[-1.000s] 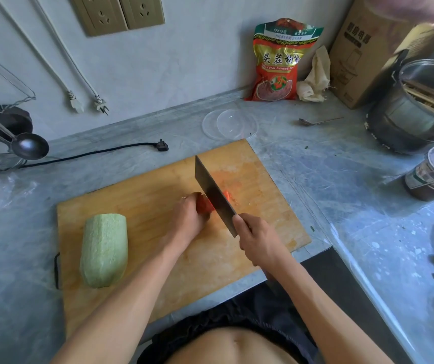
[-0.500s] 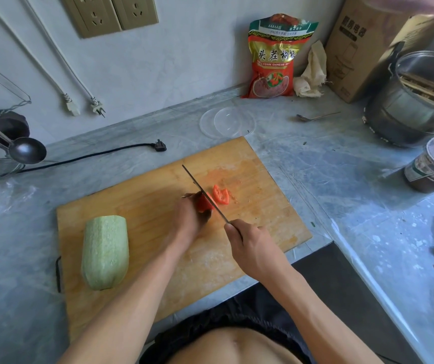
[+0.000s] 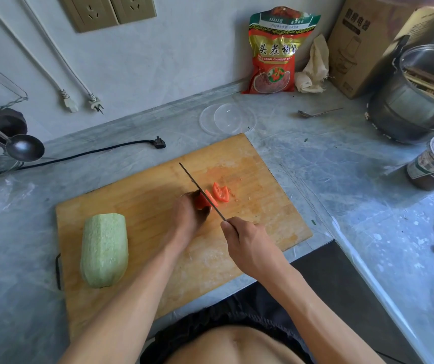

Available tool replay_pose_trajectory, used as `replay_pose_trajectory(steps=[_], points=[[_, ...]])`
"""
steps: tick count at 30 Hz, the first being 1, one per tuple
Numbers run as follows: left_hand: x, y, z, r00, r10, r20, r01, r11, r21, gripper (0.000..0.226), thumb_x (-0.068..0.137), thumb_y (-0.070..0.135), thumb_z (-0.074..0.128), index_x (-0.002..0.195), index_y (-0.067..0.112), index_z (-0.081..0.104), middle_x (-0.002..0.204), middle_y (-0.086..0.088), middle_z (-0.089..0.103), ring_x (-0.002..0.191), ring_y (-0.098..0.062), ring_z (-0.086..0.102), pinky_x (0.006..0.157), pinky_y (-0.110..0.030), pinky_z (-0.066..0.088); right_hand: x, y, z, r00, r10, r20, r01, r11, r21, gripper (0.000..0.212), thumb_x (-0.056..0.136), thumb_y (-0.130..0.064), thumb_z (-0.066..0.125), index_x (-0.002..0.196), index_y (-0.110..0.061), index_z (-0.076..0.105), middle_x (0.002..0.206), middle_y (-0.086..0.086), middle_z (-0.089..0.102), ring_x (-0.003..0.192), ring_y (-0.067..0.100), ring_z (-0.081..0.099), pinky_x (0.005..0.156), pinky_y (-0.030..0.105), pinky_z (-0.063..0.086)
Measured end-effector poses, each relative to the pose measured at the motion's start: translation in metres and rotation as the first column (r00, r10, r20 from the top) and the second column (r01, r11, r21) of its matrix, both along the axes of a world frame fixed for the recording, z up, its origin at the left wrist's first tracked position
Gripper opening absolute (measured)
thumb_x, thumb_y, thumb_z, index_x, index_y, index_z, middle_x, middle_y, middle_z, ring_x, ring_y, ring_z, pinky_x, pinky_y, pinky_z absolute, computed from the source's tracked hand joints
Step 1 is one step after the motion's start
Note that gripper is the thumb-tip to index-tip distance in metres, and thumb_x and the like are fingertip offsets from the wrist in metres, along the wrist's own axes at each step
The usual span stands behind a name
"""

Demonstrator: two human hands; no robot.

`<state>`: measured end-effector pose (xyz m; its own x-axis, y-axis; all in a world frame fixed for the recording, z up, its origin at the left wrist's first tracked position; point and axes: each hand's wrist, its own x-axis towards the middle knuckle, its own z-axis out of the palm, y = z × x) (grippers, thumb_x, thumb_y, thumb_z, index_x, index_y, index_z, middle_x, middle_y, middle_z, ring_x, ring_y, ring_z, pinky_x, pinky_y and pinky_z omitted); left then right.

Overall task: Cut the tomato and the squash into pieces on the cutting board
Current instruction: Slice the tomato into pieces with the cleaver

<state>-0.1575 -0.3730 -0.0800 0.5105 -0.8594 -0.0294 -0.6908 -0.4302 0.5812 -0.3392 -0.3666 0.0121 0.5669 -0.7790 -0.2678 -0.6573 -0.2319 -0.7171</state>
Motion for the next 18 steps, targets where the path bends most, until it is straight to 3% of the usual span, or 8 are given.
replay_pose_trajectory(steps=[6, 12, 16, 18], points=[[0.0006, 0.0011, -0.0023, 0.999, 0.006, -0.038, -0.007, 0.999, -0.034, 0.012, 0.076, 0.016, 0.073, 0.088, 0.019, 0.077, 0.087, -0.004, 0.076, 0.080, -0.020, 0.072, 0.059, -0.024, 0.045, 0.0042, -0.0036, 0.0025, 1.000, -0.003, -0.003, 0.003, 1.000, 0.024, 0.041, 0.105, -0.040, 0.035, 0.069, -0.021, 0.041, 0.058, 0.003, 0.044, 0.048, 0.021, 0.036, 0.047, 0.033, 0.030], [0.0017, 0.0017, -0.0023, 0.995, 0.004, -0.099, -0.005, 1.000, -0.016, 0.012, 0.077, 0.015, 0.072, 0.087, 0.021, 0.075, 0.085, 0.000, 0.075, 0.076, -0.014, 0.070, 0.057, -0.023, 0.047, 0.0000, -0.0024, 0.0008, 1.000, 0.005, -0.023, -0.005, 1.000, 0.005, 0.040, 0.104, -0.041, 0.034, 0.073, -0.018, 0.044, 0.059, 0.005, 0.046, 0.050, 0.024, 0.039, 0.047, 0.034, 0.032], [0.0015, 0.0029, -0.0003, 0.996, -0.008, -0.091, 0.007, 1.000, -0.009, 0.013, 0.078, 0.016, 0.074, 0.090, 0.021, 0.075, 0.086, 0.000, 0.075, 0.072, -0.010, 0.067, 0.053, -0.006, 0.035, -0.0016, -0.0040, 0.0012, 1.000, -0.016, -0.011, 0.016, 0.999, 0.029, 0.041, 0.105, -0.039, 0.035, 0.071, -0.017, 0.044, 0.058, 0.005, 0.046, 0.050, 0.022, 0.038, 0.047, 0.034, 0.031], [0.0018, 0.0027, 0.0008, 0.996, -0.009, -0.089, 0.008, 1.000, -0.011, 0.011, 0.077, 0.017, 0.074, 0.088, 0.021, 0.075, 0.084, 0.000, 0.075, 0.073, -0.011, 0.069, 0.052, -0.006, 0.033, 0.0048, -0.0053, 0.0000, 1.000, -0.024, -0.016, 0.024, 0.999, 0.025, 0.041, 0.105, -0.040, 0.035, 0.071, -0.018, 0.043, 0.059, 0.005, 0.046, 0.050, 0.023, 0.038, 0.047, 0.034, 0.031]])
